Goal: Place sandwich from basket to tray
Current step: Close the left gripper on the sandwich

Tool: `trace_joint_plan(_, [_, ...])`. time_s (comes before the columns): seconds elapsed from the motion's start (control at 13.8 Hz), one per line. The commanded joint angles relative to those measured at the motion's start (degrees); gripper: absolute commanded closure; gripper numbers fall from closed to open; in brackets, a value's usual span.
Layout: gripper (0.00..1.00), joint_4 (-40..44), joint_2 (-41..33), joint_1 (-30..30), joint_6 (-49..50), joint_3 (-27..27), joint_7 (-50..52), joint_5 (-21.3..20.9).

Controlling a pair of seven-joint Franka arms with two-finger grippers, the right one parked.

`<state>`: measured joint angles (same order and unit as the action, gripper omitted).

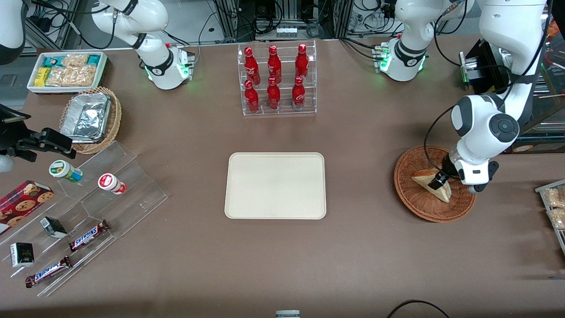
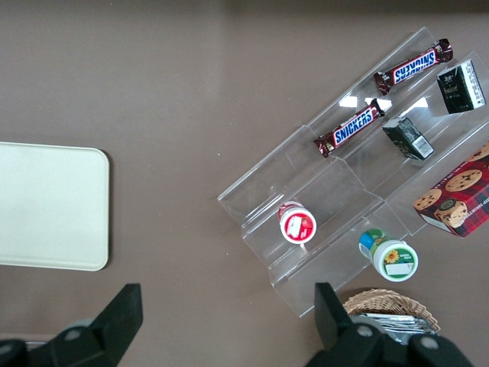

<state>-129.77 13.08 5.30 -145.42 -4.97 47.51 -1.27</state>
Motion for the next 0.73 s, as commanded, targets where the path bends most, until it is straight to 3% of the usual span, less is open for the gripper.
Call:
trace_joint_plan(0.0, [0.7,-0.83,-0.43,-0.64,-0.74,0.13,1.09,0.66])
trace_joint_plan(0.15, [0.88,-0.75,-0.6,-0.73,-0.4,0.13,0.92,0.57])
trace_joint_plan(0.36, [0.88,0.22,-4.01,-1.51,6.08,0.04,-0.4,-0.57])
trace_joint_plan(0.65, [0.88,8.72,-10.09,-2.74,25.23,-0.39,-5.4,-0.57])
